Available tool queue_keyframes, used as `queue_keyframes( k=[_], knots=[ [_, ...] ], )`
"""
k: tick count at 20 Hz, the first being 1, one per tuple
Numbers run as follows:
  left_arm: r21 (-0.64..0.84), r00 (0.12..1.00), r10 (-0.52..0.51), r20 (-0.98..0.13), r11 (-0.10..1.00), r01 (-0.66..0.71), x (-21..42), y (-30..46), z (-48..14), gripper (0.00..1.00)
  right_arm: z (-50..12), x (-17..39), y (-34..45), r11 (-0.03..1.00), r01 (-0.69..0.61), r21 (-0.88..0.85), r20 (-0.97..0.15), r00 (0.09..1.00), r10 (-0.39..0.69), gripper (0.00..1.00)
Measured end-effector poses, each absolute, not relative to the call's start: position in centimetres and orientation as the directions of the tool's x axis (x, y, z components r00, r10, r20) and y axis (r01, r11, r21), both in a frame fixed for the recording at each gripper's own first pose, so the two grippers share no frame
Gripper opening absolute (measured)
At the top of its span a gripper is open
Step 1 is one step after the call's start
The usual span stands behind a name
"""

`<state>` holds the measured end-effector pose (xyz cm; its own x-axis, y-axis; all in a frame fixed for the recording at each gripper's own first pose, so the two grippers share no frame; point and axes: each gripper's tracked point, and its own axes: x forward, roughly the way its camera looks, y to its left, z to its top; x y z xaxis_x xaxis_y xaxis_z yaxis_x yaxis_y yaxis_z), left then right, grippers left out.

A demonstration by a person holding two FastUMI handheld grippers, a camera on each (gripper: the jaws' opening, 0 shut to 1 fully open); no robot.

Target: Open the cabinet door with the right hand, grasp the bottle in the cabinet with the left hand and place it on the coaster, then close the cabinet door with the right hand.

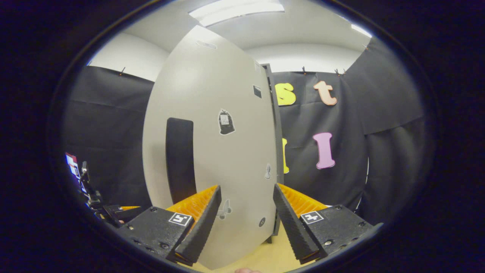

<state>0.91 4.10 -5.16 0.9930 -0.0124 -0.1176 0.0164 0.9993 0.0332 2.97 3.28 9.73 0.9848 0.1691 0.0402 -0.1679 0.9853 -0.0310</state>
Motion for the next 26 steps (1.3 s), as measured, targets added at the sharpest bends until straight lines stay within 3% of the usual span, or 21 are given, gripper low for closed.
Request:
queue_keyframes(
  k=[9, 10, 11, 13, 15, 17, 18, 19, 26],
  knots=[
    [0.027, 0.994, -0.015, -0.109, 0.999, 0.018, 1.7, 5.8, -4.7, 0.95, 9.4, 9.0, 11.2, 0.943, -0.325, -0.067, 0.039, 0.944, 0.328, 0.90],
    [0.030, 0.993, -0.013, -0.114, 0.999, 0.016, 1.9, 6.0, -4.8, 0.95, 9.0, 10.0, 12.1, 0.936, -0.344, -0.071, 0.029, 0.937, 0.347, 0.86],
    [0.035, 0.994, -0.010, -0.109, 0.999, 0.014, 2.0, 6.3, -4.6, 0.95, 8.7, 11.1, 13.1, 0.930, -0.360, -0.078, 0.024, 0.932, 0.362, 0.91],
    [0.042, 0.995, 0.008, -0.097, 0.999, -0.003, 2.4, 7.2, -4.2, 0.95, 8.4, 13.0, 15.0, 0.922, -0.376, -0.088, 0.020, 0.925, 0.379, 0.90],
    [0.040, 0.996, 0.019, -0.092, 0.999, -0.015, 2.5, 7.8, -4.2, 0.95, 7.6, 15.1, 16.8, 0.923, -0.373, -0.095, 0.010, 0.927, 0.376, 0.86],
    [0.037, 0.995, 0.035, -0.090, 0.999, -0.032, 2.6, 8.4, -4.3, 0.95, 7.3, 16.6, 17.6, 0.928, -0.361, -0.092, 0.017, 0.931, 0.364, 0.91],
    [0.035, 0.995, 0.041, -0.088, 0.999, -0.038, 2.6, 8.6, -4.2, 0.95, 7.2, 17.3, 18.0, 0.928, -0.363, -0.085, 0.019, 0.931, 0.365, 0.87],
    [0.034, 0.995, 0.048, -0.086, 0.998, -0.045, 2.7, 8.9, -4.2, 0.95, 7.1, 17.9, 18.2, 0.928, -0.366, -0.071, 0.022, 0.930, 0.368, 0.90],
    [0.030, 0.995, 0.063, -0.079, 0.998, -0.061, 2.9, 9.3, -3.9, 0.95, 6.5, 18.8, 18.3, 0.942, -0.327, -0.075, 0.015, 0.944, 0.328, 0.91]
  ],
)
